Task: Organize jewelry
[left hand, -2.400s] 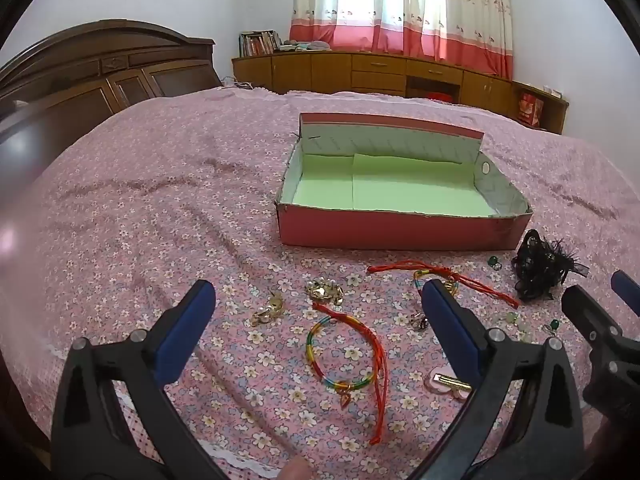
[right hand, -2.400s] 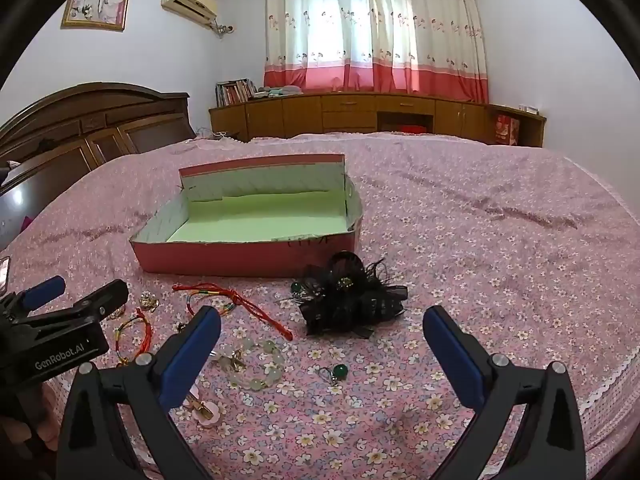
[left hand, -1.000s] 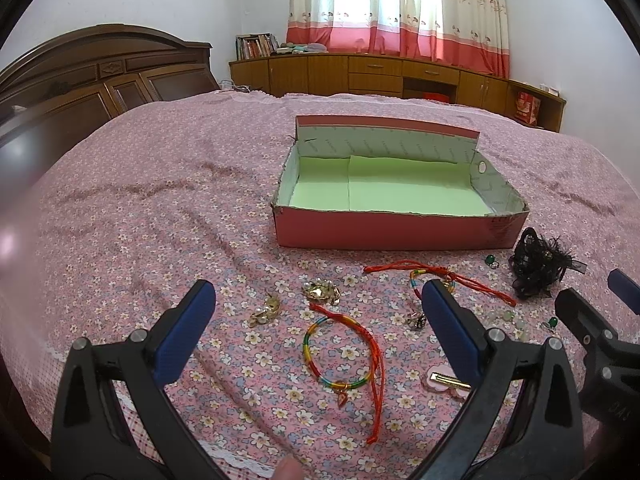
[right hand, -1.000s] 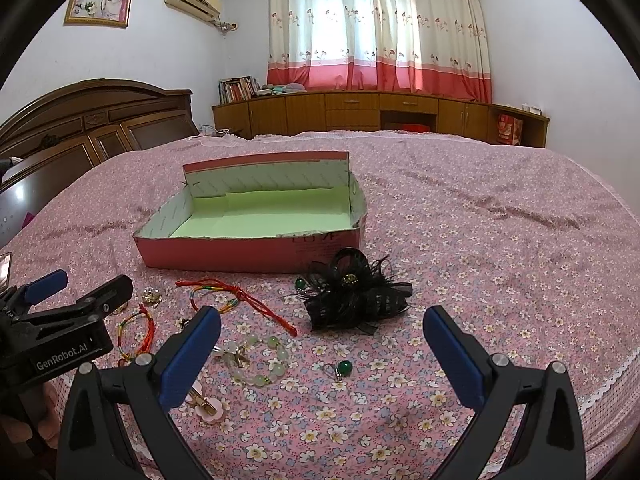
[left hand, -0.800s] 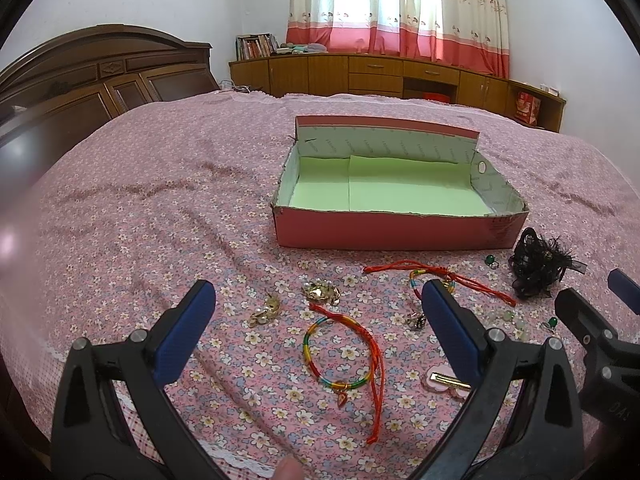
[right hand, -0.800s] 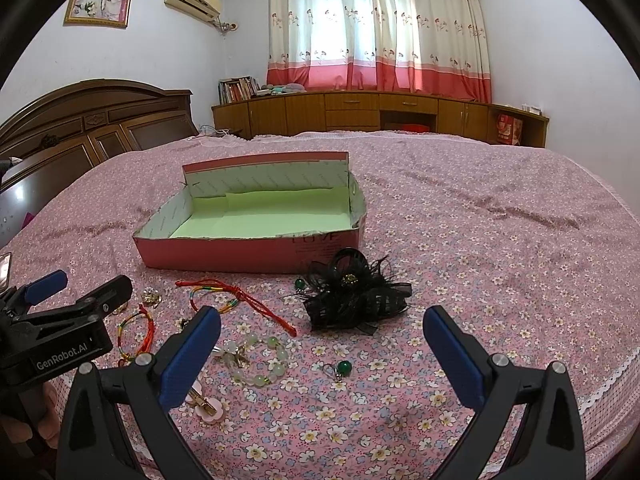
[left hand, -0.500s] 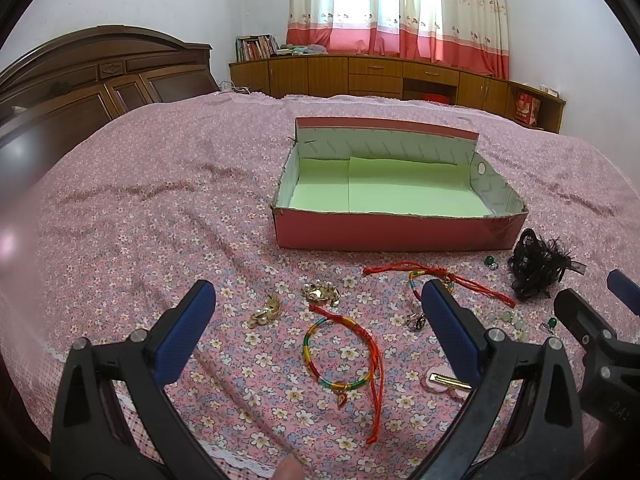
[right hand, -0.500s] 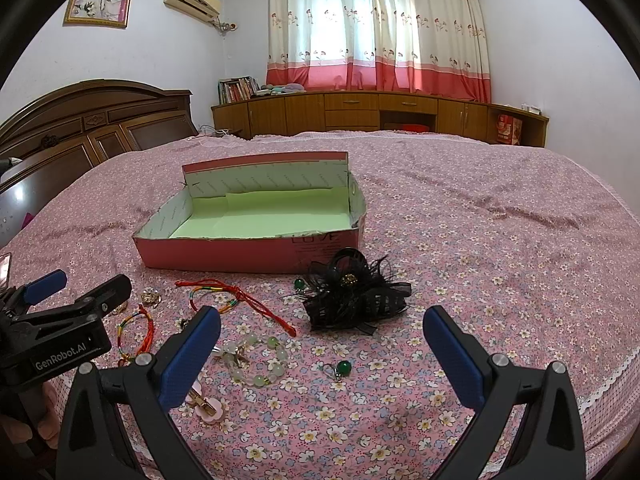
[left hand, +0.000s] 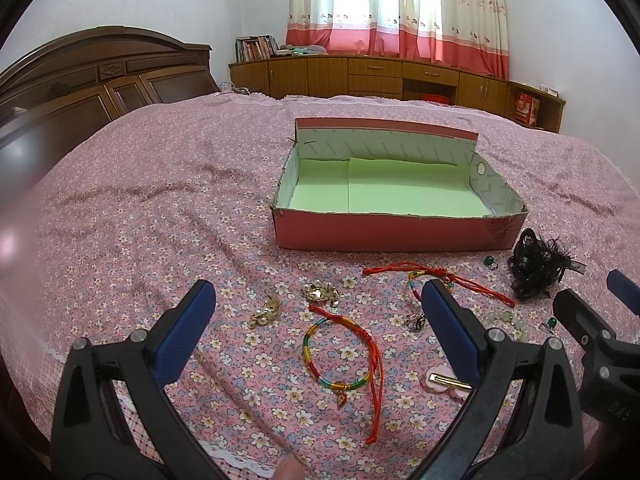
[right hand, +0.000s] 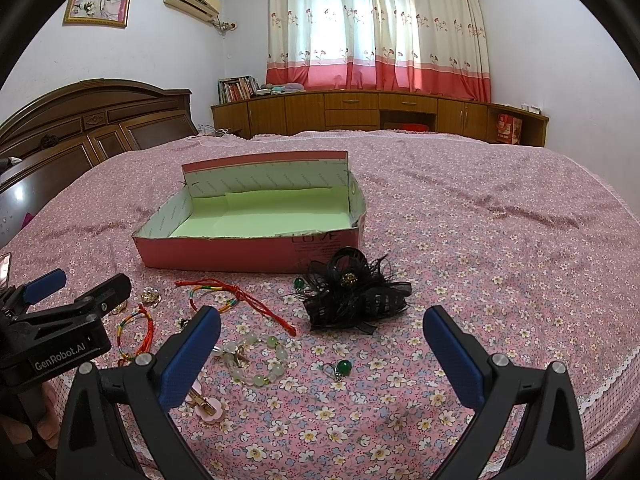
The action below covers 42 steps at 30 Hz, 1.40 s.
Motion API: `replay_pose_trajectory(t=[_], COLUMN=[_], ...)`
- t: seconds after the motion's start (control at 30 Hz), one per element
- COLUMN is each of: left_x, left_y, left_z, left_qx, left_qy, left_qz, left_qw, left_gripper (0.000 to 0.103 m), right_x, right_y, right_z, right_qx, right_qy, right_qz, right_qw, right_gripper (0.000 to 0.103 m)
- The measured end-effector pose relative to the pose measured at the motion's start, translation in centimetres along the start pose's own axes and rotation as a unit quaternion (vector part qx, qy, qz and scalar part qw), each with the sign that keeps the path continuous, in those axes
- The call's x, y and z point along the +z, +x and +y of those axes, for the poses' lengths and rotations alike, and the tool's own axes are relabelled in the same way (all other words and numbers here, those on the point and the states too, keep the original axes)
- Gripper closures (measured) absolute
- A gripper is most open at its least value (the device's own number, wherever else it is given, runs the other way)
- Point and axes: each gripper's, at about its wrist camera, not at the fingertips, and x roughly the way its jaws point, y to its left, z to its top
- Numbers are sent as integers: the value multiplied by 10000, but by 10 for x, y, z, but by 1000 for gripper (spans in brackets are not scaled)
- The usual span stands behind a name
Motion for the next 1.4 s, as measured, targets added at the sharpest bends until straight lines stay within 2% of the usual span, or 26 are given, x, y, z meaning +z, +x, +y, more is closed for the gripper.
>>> replay_pose_trajectory(t=[0.97, 1.2, 1.4], left_x=[1, 7, 11], left_y=[1, 14, 29], left_z=[1, 6, 14], left_qx=[-28, -33, 142], left_qy=[19, 45, 161], left_qz=[36, 198, 426], left_qw=[10000, 9998, 9989], left_gripper=[7, 7, 7], right_x=[1, 7, 13], right_y=[1, 8, 19], right_z=[-1, -7, -17], right_qx=[-21, -50, -150], right_qy=[25, 83, 125], right_qz=[12, 97, 225], right_qw=[10000, 9999, 9996], right_gripper=[0, 0, 0])
